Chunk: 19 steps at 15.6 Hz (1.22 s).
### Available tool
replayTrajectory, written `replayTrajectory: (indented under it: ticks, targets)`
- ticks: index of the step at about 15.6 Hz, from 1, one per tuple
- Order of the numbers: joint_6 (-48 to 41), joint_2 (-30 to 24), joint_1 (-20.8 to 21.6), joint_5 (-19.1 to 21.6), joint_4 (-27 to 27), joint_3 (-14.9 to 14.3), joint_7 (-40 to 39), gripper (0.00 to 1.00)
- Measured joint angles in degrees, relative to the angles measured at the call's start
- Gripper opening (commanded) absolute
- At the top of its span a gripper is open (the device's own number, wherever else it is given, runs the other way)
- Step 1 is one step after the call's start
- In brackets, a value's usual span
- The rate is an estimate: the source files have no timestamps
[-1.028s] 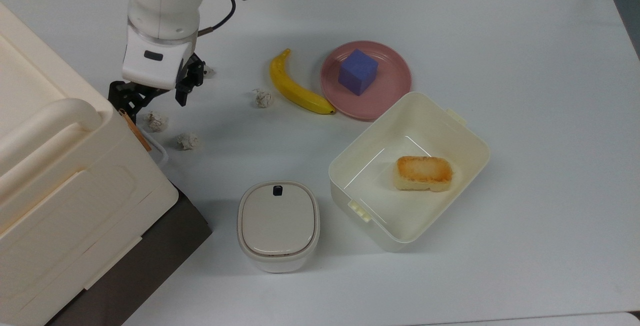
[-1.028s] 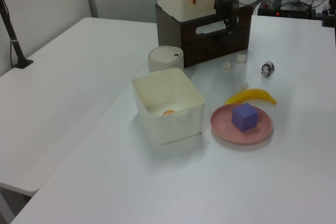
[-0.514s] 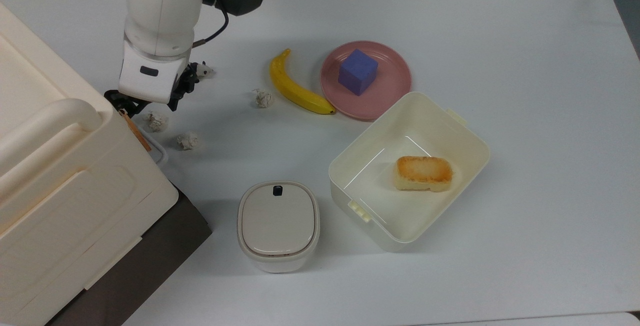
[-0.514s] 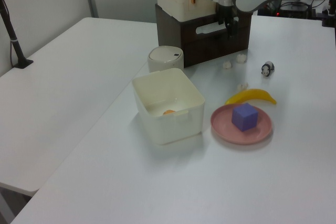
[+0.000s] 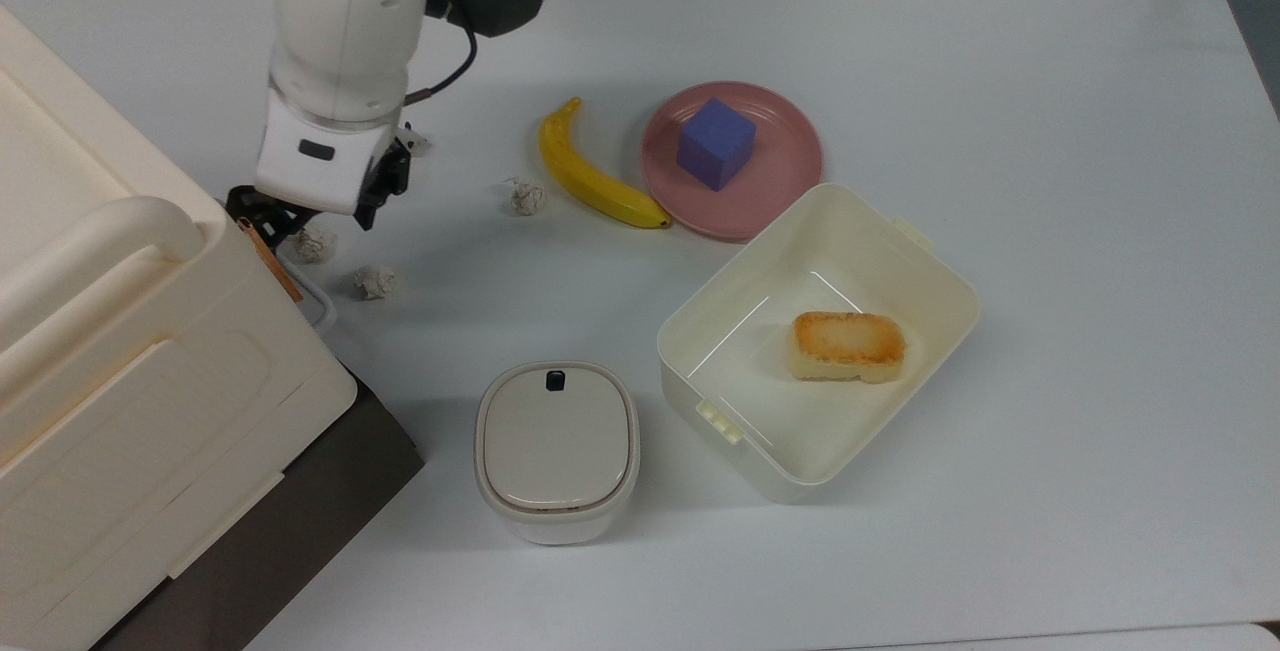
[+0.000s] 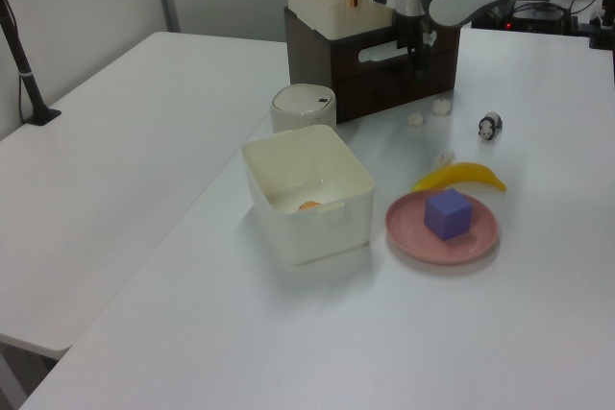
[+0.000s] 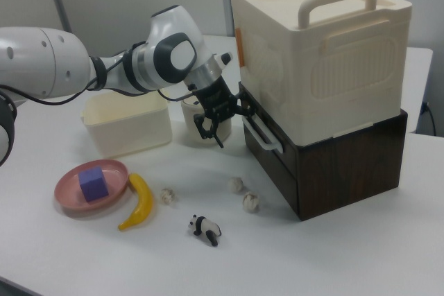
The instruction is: Slide the drawer open
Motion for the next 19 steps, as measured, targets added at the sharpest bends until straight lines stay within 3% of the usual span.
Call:
replayTrajectory:
  ticks: [14, 19]
  targets:
    - [-12.3, -1.4, 0.0, 1.4, 1.2, 6.6, 1.3, 1.0]
    - [-15.1, -2.1, 0.0, 3.8, 1.2, 7.3, 1.3, 1.0]
